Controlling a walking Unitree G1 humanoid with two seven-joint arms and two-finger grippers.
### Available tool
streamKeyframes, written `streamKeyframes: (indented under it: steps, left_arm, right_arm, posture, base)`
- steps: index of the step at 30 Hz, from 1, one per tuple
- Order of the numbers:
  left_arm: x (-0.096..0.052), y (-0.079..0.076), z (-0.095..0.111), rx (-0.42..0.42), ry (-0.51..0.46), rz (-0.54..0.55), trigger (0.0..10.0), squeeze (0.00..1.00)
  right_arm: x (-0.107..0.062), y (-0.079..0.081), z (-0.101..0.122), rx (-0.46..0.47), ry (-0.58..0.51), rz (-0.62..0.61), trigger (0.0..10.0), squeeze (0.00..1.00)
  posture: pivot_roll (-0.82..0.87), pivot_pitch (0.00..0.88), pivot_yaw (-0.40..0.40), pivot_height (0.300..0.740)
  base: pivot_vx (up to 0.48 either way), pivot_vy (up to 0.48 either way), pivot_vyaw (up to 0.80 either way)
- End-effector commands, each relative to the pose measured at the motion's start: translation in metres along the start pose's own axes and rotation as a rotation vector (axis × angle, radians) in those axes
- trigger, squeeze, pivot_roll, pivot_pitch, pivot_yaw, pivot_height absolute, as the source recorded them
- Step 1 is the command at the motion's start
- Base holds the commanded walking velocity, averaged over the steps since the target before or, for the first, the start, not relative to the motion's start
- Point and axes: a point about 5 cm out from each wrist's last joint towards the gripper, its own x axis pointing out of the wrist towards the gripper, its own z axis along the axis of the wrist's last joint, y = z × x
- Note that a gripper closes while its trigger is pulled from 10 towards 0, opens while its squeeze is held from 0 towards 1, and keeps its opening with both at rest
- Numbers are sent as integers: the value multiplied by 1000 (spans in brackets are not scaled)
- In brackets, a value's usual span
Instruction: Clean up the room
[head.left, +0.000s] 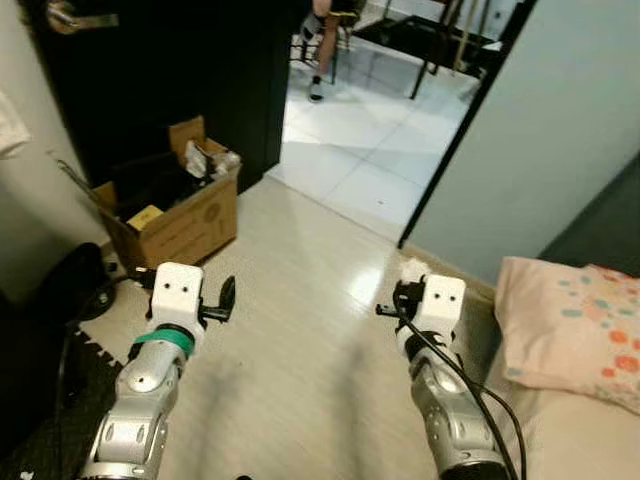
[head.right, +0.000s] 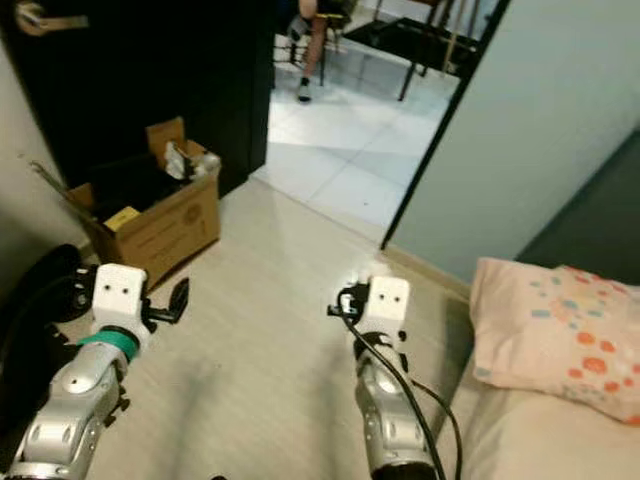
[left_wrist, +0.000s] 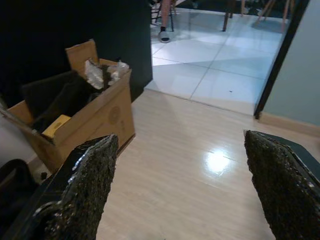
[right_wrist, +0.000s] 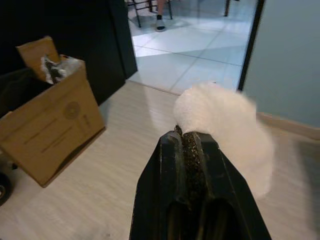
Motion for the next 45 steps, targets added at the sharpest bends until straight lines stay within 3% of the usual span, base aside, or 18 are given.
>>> streamKeyframes:
  steps: [1, 45]
  left_arm:
    - [-2, -6, -4, -17, 20, -17, 10000, 0]
    - [-3, -6, -5, -25, 17, -19, 10000, 0]
  right_arm:
    - [-1, -6, -1, -4, 13, -16, 10000, 0]
    - [2, -3, 0, -24, 21, 9, 10000, 0]
  posture:
    - [106, 22, -60, 740]
    - [106, 1, -76, 740]
  base:
    - [349, 0, 0]
    - [385, 0, 0]
